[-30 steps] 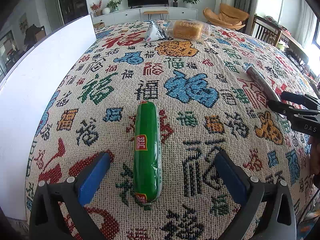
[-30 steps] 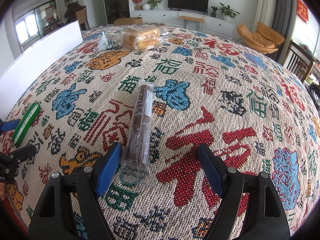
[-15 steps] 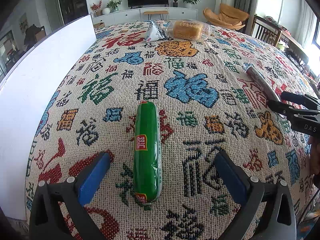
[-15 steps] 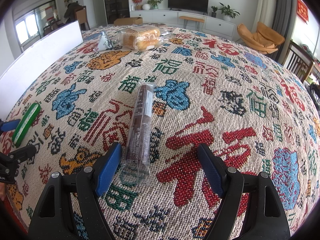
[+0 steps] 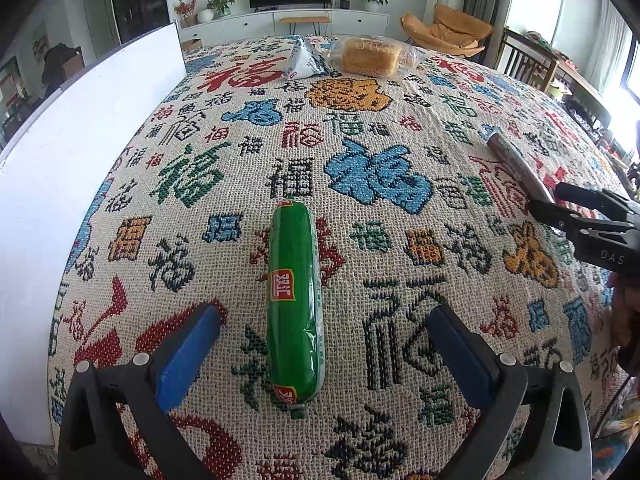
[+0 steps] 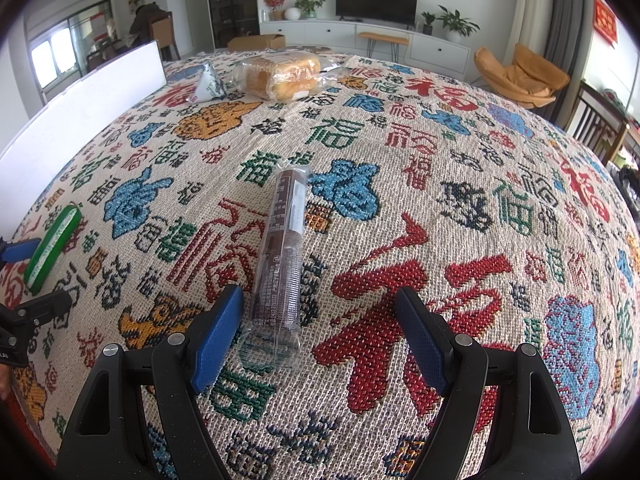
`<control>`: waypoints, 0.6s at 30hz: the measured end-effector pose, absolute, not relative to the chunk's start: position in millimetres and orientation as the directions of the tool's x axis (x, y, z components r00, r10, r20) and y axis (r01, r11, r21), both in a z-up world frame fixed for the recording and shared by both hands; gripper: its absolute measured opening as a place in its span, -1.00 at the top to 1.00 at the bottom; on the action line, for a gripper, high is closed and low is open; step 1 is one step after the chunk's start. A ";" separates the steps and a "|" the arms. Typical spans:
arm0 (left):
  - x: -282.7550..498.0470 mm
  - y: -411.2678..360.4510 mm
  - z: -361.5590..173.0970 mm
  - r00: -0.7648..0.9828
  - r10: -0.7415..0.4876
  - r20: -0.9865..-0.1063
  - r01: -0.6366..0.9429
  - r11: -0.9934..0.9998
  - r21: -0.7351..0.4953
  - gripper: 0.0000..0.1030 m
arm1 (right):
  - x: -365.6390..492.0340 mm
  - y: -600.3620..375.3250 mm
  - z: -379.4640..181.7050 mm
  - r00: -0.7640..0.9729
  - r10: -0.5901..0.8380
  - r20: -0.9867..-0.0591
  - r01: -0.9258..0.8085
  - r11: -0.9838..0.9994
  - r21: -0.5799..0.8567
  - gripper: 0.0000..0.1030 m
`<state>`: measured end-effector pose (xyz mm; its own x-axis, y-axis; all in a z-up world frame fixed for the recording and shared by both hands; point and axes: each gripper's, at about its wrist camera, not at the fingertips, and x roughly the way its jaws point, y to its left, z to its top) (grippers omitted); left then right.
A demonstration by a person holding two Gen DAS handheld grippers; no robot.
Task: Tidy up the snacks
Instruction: 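Grasp the brown stick snack with the right tool while the left tool holds the green bar, then carry both snacks over the white box and release them inside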
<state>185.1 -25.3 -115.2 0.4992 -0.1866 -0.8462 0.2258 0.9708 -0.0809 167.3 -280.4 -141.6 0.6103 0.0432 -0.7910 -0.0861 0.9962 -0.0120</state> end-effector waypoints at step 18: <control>198.2 -15.9 -105.5 0.427 -0.173 -0.887 0.250 0.966 -0.068 0.01 | 244.9 -285.4 -117.6 0.302 0.217 -0.928 -0.096 0.976 0.197 -0.48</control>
